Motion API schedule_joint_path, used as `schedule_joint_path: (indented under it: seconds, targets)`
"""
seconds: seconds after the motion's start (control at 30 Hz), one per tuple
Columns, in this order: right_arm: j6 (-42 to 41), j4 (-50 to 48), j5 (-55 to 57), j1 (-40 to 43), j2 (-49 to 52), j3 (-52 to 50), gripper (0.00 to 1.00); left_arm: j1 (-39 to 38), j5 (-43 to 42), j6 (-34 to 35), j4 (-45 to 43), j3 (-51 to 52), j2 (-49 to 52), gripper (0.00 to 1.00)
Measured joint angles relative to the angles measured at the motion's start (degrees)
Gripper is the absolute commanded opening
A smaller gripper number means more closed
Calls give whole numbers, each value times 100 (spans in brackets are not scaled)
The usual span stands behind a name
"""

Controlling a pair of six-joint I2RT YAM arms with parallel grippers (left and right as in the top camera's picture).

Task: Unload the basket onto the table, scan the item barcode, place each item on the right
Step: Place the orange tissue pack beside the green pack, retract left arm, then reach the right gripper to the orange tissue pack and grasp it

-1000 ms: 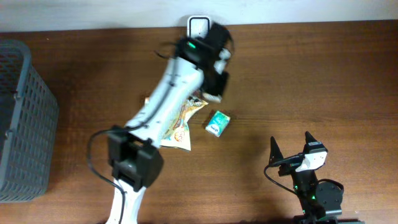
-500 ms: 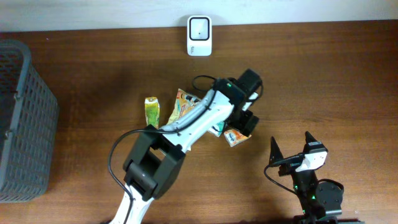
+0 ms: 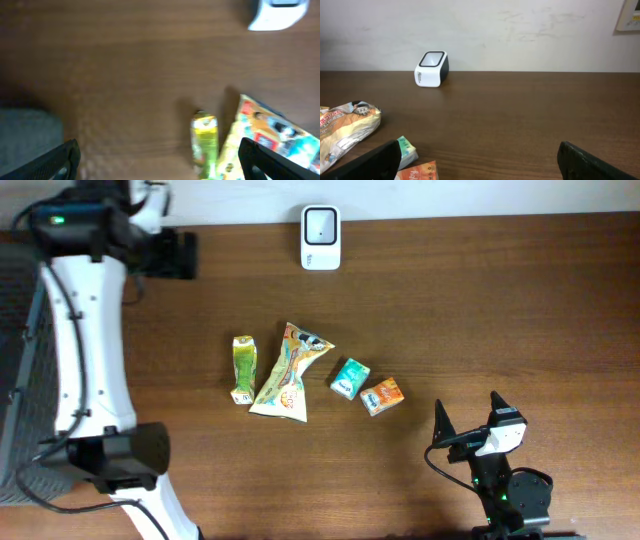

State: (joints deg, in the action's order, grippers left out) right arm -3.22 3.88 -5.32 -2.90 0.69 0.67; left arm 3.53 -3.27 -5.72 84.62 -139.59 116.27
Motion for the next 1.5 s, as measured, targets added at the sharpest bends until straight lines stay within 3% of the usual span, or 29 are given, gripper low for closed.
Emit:
schedule_joint_path:
  seconds: [0.23, 0.37, 0.43, 0.57, 0.63, 0.67, 0.73, 0.77, 0.9, 1.0, 1.1, 1.3, 1.5]
  targets:
    - [-879, 42, -483, 0, 308, 76, 99, 625, 2, -61, 46, 0, 4, 99]
    - [-1628, 289, -966, -2, 1515, 935, 99, 625, -37, -72, 66, 0, 7, 99]
    - [-1930, 649, -1517, -7, 2691, 1891, 99, 625, -39, -74, 87, 0, 7, 99]
    - [-2096, 3257, -2354, -22, 4822, 3910, 99, 625, -61, -74, 87, 4, 13, 99]
    - [-2120, 3936, -2649, -20, 5746, 4409, 99, 625, -61, -74, 83, 2, 13, 99]
    - [-2221, 3932, -2855, -22, 6312, 4522, 99, 625, -61, -74, 85, 2, 13, 99]
    - [-2330, 3888, -3202, -22, 7154, 4551, 64, 625, -59, -74, 83, 2, 13, 99]
    - [-2286, 3777, -3383, -22, 7565, 4553, 61, 625, -61, -74, 76, 2, 13, 99]
    - [-2745, 3628, -3246, -57, 8522, 4553, 61, 625, -61, -74, 87, 4, 13, 99]
    - [-3720, 3373, -2308, -595, 8553, 4553, 66, 625, -61, -74, 85, 2, 13, 99]
    - [-4415, 2820, -1502, -1202, 8653, 4559, 65, 625, -61, -74, 81, 2, 13, 99]
    - [-5058, 1808, -925, -1510, 9108, 4568, 39, 625, -61, -74, 85, 2, 13, 99]
    - [-5139, 1445, -579, -1320, 9315, 4568, 38, 625, -61, -74, 85, 2, 13, 99]
